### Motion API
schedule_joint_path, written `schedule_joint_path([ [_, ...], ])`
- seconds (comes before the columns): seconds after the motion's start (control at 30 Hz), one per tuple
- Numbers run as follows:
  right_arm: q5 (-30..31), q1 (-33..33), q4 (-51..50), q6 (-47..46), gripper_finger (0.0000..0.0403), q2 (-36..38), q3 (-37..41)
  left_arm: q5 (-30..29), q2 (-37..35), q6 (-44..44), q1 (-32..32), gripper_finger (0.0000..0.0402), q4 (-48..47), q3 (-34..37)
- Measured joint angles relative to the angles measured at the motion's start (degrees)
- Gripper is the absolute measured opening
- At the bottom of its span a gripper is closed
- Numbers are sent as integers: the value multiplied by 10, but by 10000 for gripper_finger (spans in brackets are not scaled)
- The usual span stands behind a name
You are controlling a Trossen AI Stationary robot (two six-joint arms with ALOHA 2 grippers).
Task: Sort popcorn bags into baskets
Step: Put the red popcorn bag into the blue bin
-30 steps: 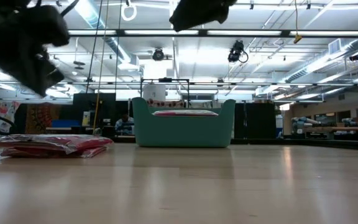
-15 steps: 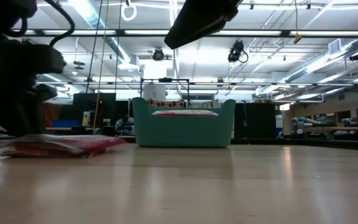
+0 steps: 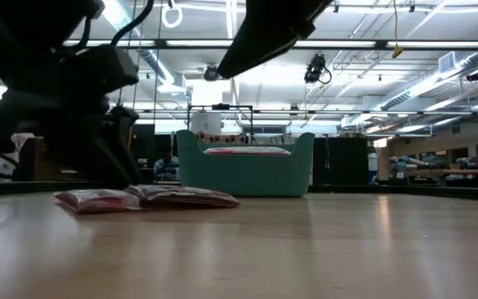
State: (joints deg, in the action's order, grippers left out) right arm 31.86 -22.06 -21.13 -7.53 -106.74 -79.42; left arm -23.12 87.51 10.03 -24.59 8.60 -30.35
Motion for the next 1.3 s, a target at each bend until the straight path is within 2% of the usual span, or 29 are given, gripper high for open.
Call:
schedule_joint_path([
  [0.07, 3, 1, -8, -1, 148, 0, 0, -12, -1, -31, -6, 117, -70, -33],
  [0.17, 5, 6, -11, -2, 148, -1, 0, -68, -1, -66, -18, 117, -144, -61],
  [0.27, 21, 15, -14, -14, 148, -1, 13, -107, -1, -107, -20, 117, -150, -61],
  [0.4, 21, 41, -10, -59, 148, -1, 55, -112, -1, -143, -20, 130, -164, -60],
  [0.67, -48, 85, 143, -71, 148, -1, 148, -143, 4, -197, -15, 201, -181, -60],
  [0.83, -50, 98, 191, -74, 148, -1, 174, -140, 20, -211, -1, 235, -183, -60],
  [1.1, -86, 101, 231, -69, 148, -50, 173, -144, 59, -294, 23, 221, -131, -62],
  [1.3, -114, 111, 254, -68, 148, -100, 163, -126, 64, -303, 38, 191, -123, -65],
])
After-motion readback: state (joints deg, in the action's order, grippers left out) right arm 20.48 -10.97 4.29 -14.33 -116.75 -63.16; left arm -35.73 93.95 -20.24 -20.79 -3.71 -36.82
